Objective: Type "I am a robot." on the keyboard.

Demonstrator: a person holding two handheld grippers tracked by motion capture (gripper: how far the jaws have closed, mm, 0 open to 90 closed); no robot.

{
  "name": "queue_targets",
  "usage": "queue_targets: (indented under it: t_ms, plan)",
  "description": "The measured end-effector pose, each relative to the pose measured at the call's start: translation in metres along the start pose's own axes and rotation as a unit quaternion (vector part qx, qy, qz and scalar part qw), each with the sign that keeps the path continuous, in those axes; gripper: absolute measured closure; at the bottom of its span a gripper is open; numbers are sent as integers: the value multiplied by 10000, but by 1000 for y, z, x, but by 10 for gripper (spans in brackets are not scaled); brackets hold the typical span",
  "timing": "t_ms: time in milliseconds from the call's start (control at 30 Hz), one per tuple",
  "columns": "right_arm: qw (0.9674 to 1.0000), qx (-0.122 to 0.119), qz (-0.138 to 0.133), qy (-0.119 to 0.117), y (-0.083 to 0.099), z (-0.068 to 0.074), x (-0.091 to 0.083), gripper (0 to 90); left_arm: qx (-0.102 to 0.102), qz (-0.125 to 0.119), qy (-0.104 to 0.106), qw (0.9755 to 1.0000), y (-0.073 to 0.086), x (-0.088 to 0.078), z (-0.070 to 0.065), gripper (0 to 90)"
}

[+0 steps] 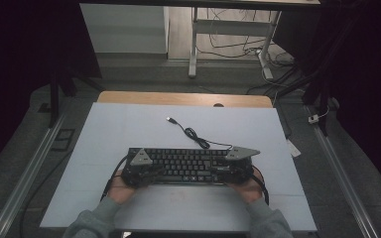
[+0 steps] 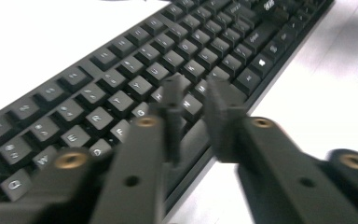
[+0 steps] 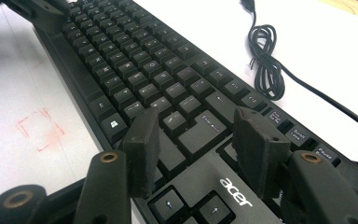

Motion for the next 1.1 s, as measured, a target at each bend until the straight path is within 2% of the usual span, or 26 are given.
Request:
queue_targets:
  t_ms: [133, 333, 633, 1100]
  plan:
    - [10000, 11, -10, -7, 0, 0, 0, 512, -246, -157, -77, 9995, -2, -9, 9, 570]
    - [10000, 25, -30, 5, -1, 0, -1, 512, -475, -242, -242, 9983, -2, -22, 24, 484]
    - [10000, 16, -18, 10, 0, 0, 0, 511, -625, -282, -422, 9968, 1, -34, 40, 455]
    - [10000, 11, -25, 6, -1, 0, -1, 510, -654, -206, -573, 9960, 2, -33, 43, 455]
Point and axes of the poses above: each handheld gripper's, and its own axes: x roughly forward along the jaws, y roughly out of its underside, z roughly to its left, the point moved 6 cm from there along x, roughly forward along the jaws, and after that the axes turned 7 degrees about -x, right-handed, at the moved point
